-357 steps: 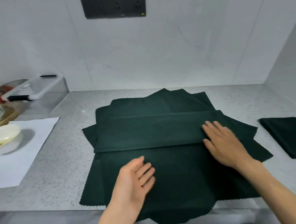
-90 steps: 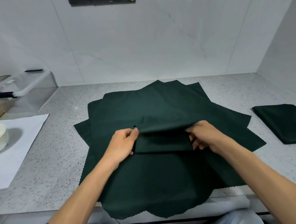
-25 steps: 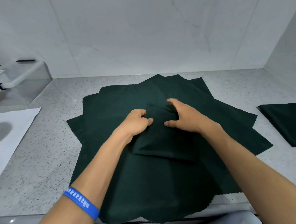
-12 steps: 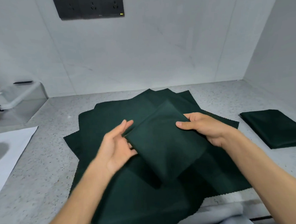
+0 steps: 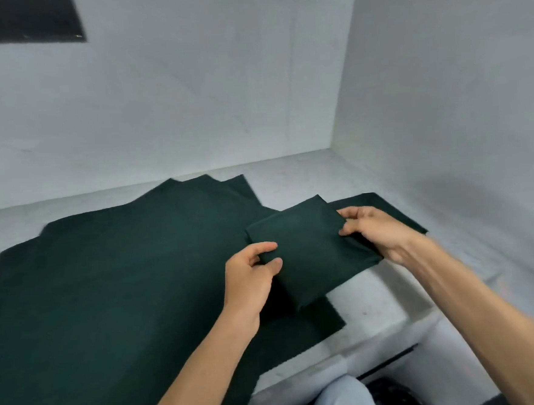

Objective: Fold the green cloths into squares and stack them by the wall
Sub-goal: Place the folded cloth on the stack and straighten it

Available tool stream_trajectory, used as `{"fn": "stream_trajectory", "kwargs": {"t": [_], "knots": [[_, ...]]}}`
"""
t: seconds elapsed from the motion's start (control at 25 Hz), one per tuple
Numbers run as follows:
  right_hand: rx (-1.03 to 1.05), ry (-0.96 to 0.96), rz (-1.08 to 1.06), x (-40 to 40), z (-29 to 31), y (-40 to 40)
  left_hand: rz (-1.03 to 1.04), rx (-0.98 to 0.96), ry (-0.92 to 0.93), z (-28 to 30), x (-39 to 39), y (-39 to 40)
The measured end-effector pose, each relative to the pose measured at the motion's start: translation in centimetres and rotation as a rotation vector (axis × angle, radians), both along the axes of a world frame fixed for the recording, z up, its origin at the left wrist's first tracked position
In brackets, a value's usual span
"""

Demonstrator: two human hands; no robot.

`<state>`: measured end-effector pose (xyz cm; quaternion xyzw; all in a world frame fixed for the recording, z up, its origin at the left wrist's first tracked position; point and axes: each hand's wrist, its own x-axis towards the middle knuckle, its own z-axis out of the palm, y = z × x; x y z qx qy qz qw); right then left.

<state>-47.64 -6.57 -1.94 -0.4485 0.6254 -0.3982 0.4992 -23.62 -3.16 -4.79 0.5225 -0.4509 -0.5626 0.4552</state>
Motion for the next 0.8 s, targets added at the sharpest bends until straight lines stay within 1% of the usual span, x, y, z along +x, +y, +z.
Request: {"fn": "stream_trajectory", "kwargs": {"t": [0.04, 0.12, 0.2, 0.32, 0.4, 0.52, 0.6, 0.72, 0.8], "knots": [[-0.010, 0.017, -0.020, -1.9, 0.3, -0.4, -0.060, 0.014, -0.007, 0.3, -1.6, -0.8], [-0.039, 0.040, -0.075, -5.9, 1.0, -1.5, -0.204, 0.030, 0.040, 0.9, -5.2, -3.0], [-0.081, 0.094, -0.109, -9.6, 1.7, -3.0, -0.276, 0.033, 0.070, 1.8, -8.6, -5.6], [-0.111, 0.159, -0.174, -14.1, 1.8, -5.7, -0.267, 0.019, 0.051, 2.0, -12.9, -9.6], [-0.071, 0.207, -0.203, -15.5, 0.6, -6.8, -0.256, 0.037, 0.024, 0.6, -14.8, -10.9], [0.039, 0.275, -0.218, -16.3, -2.8, -7.1, -0.253, 0.049, -0.129, -2.3, -16.3, -10.5], [0.038, 0.239, -0.247, -16.5, -4.3, -7.0, -0.245, 0.008, -0.167, -3.1, -16.6, -10.5], [-0.004, 0.170, -0.256, -17.3, -4.4, -7.2, -0.237, -0.034, -0.179, -2.7, -16.6, -10.6], [-0.021, 0.179, -0.250, -17.3, -4.2, -7.3, -0.251, -0.048, -0.209, -2.6, -16.6, -10.4]]}}
